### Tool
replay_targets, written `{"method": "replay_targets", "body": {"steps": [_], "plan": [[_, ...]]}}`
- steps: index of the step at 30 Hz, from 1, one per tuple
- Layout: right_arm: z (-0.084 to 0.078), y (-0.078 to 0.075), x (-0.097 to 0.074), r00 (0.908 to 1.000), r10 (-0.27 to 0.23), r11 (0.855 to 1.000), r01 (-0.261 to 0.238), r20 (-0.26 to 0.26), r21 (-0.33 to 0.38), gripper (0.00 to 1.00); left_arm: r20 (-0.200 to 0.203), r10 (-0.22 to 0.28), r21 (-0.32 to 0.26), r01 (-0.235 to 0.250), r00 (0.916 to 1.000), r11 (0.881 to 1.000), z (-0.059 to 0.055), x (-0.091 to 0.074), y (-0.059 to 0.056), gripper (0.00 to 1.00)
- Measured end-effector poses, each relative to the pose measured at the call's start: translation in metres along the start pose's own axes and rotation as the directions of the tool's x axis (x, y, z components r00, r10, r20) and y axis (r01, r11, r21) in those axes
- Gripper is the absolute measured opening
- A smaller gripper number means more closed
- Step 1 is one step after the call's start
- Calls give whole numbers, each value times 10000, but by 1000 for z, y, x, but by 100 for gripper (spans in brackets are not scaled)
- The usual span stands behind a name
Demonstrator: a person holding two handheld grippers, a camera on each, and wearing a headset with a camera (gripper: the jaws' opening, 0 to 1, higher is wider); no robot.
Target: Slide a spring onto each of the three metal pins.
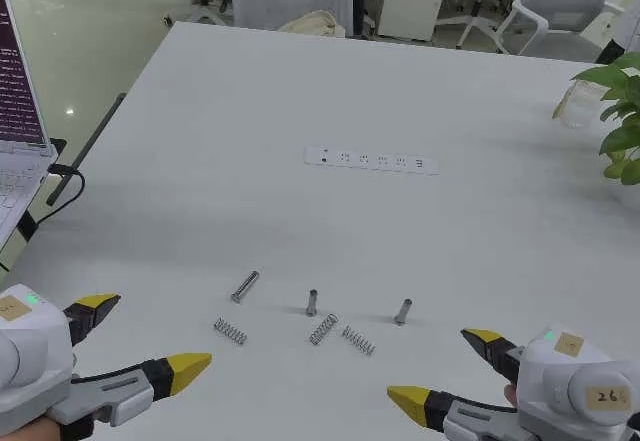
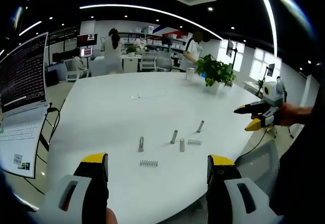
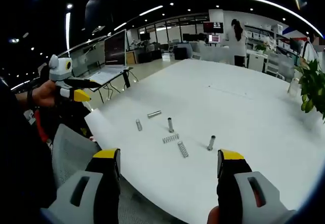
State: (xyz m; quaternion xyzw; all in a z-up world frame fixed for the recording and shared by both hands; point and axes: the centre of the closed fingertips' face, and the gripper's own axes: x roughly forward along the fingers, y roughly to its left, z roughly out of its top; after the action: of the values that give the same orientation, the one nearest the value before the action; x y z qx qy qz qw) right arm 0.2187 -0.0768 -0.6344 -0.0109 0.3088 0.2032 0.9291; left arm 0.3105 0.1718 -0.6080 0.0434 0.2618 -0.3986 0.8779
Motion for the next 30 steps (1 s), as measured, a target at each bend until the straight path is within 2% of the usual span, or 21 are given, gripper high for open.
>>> {"method": "replay_targets", "body": {"steps": [6,13,30], "plan": [[-6,-4,-3,9998,-184,9997,184,5,144,77,29,-86,147,86,10000,9999,4,3,-2,76],[-4,-8,-5,9997,-217,9996,215,110,189,77,113,-5,134,4,9999,9999,7,4,-3,76],[-1,-14,-1,9997,105,9999,-106,212,38,77,151,401,12,-401,9991,9992,6,-1,-5,75]]}}
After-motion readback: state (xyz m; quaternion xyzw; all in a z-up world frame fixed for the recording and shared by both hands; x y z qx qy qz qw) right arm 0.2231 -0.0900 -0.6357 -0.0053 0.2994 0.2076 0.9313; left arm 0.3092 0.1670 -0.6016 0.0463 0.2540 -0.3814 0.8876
